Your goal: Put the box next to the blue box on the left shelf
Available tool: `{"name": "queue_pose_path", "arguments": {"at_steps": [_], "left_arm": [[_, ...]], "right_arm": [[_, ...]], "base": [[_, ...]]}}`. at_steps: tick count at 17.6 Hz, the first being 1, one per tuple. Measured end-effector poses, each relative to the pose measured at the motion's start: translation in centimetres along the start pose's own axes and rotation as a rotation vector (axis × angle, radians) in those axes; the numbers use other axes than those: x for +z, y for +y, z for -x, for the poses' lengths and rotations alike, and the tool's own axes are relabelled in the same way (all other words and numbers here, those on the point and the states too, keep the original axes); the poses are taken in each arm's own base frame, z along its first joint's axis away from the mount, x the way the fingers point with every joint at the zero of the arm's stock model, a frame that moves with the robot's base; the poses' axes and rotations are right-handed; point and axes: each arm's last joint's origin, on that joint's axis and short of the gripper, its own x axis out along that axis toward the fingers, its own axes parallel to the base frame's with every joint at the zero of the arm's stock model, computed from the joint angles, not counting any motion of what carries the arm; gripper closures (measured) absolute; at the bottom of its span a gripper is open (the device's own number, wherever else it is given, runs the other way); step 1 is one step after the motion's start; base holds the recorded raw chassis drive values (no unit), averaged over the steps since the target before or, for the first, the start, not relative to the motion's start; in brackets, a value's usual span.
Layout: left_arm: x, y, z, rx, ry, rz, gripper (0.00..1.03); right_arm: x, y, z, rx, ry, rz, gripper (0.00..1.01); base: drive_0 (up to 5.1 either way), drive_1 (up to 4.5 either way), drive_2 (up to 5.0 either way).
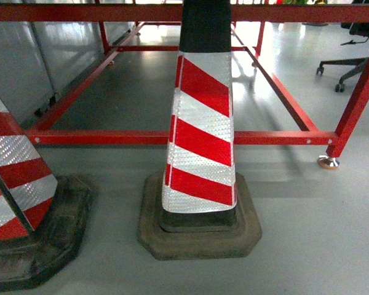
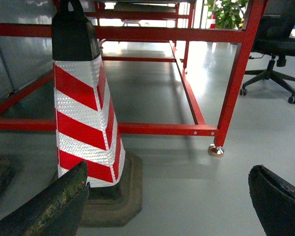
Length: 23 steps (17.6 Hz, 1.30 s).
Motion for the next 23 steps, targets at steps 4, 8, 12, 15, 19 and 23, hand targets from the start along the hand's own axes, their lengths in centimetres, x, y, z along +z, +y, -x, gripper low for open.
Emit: {"name": "queue_pose_path", "arguments": {"at_steps": [4,8,12,15,19,23], "left_arm": [[0.00,0.00,0.00,0.000,0.000,0.000,0.05],[0.00,0.00,0.00,0.000,0.000,0.000,0.05],[0.00,0.00,0.00,0.000,0.000,0.000,0.05],[0.00,0.00,0.00,0.000,0.000,0.000,0.05],[0.00,0.00,0.00,0.000,0.000,0.000,0.05],[-0.03,0.00,0.00,0.000,0.003,0.000,0.05]], "right_arm": [[0.00,0.00,0.00,0.000,0.000,0.000,0.03],[0.00,0.00,0.00,0.000,0.000,0.000,0.03],[0.00,0.00,0.00,0.000,0.000,0.000,0.03],[0.00,0.00,0.00,0.000,0.000,0.000,0.03],[0.00,0.00,0.00,0.000,0.000,0.000,0.03],[-0.03,0.00,0.00,0.000,0.003,0.000,0.03]], "base": [[0.0,0.00,0.0],[0.0,0.00,0.0],[0.0,0.00,0.0],[0.0,0.00,0.0],[0.0,0.00,0.0],[0.0,0.00,0.0]]}}
